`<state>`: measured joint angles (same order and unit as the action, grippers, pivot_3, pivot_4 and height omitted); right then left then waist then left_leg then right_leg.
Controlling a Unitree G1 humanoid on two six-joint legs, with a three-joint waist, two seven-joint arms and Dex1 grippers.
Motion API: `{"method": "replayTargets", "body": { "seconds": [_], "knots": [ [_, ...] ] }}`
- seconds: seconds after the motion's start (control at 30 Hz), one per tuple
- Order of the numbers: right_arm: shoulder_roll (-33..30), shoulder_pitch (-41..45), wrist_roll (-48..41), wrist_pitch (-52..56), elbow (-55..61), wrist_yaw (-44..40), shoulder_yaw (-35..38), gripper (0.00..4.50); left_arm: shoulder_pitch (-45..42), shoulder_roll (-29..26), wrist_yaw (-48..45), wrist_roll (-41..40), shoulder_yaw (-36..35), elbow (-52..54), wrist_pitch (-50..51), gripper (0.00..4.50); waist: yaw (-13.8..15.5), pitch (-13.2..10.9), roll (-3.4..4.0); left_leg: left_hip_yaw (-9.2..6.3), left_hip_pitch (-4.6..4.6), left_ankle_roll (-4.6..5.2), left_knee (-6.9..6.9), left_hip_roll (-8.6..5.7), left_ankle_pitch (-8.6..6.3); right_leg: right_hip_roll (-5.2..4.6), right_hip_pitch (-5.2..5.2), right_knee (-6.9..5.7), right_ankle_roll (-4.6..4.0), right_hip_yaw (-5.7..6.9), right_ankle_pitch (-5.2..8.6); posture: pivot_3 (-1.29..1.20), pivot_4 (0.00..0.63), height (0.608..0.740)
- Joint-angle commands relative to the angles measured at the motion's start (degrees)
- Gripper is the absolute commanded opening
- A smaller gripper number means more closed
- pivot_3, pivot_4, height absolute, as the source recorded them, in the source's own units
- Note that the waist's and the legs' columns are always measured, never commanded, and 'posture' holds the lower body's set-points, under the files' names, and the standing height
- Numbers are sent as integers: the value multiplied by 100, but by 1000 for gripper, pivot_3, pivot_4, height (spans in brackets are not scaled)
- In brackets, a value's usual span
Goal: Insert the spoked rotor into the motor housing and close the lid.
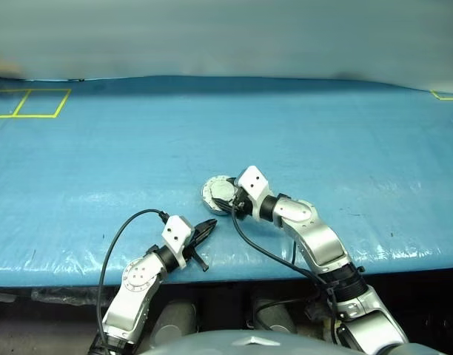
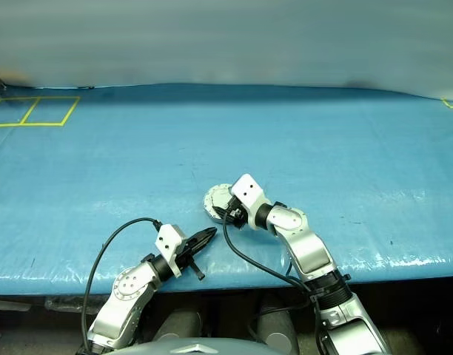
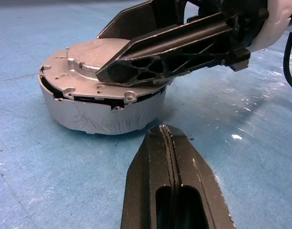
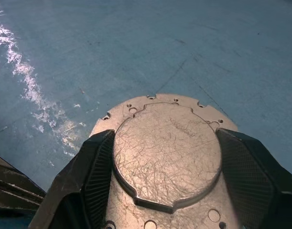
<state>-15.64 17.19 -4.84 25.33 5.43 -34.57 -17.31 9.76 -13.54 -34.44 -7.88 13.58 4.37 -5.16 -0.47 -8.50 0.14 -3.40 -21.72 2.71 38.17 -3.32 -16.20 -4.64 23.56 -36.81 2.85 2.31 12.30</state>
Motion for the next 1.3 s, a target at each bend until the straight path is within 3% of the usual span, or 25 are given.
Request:
{"method": "replayTargets", "body": {
  "seconds": [0.03,0.67,1.3],
  "knots": [
    [63,70,-76,-49,245,12,66,3015,-26,35,-2,-54,32,153,-40,0,-1,0,0,0,0,0,0,0,0,0,0,0,0,0,0,0,150,740],
    [356,28,-116,67,158,256,132,3015,-26,40,-20,-75,4,17,-112,0,-9,-1,1,0,0,-6,-1,0,3,1,2,-1,0,-1,0,0,150,740],
    [124,196,183,-397,-296,39,-57,3015,-32,10,-65,-49,-2,-32,-146,0,-14,0,1,1,1,-8,1,0,5,2,0,-3,0,0,0,0,150,740]
  ]
}}
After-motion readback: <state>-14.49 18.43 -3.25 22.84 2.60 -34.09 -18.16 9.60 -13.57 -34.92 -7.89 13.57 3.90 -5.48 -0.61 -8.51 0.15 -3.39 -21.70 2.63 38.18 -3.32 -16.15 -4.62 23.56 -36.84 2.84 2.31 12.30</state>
